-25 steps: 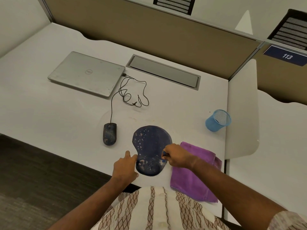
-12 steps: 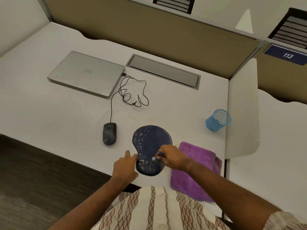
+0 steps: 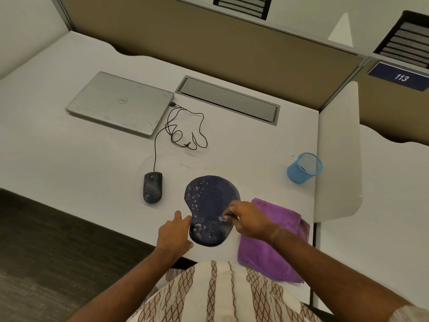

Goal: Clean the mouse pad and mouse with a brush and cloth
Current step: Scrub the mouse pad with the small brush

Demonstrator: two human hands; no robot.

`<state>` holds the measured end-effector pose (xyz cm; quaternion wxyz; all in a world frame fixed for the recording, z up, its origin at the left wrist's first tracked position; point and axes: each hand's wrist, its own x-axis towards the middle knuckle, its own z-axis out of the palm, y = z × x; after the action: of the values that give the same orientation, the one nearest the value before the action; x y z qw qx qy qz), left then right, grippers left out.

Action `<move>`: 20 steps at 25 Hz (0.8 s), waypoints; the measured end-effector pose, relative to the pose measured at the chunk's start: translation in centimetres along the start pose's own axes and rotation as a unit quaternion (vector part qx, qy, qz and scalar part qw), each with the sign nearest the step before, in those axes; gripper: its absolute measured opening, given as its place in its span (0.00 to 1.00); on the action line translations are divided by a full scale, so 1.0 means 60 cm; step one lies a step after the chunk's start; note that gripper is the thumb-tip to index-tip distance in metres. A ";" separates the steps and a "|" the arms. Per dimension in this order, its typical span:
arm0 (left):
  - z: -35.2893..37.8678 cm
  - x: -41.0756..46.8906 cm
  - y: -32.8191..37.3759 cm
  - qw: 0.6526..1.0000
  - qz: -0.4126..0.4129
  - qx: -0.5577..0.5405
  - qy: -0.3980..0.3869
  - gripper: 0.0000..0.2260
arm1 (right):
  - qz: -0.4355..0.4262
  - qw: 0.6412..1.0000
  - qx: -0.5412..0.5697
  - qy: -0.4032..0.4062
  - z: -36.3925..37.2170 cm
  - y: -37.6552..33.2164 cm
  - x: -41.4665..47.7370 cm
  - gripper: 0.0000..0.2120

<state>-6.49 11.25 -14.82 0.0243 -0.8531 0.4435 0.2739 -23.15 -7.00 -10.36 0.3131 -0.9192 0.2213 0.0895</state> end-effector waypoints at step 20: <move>-0.001 0.001 0.000 1.000 0.003 -0.005 -0.002 0.29 | 0.055 0.998 0.039 0.020 0.015 -0.011 0.022 0.09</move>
<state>-6.45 11.19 -14.77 0.0202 -0.8514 0.4448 0.2774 -21.70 -6.41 -11.10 0.3391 -0.8942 0.2812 0.0796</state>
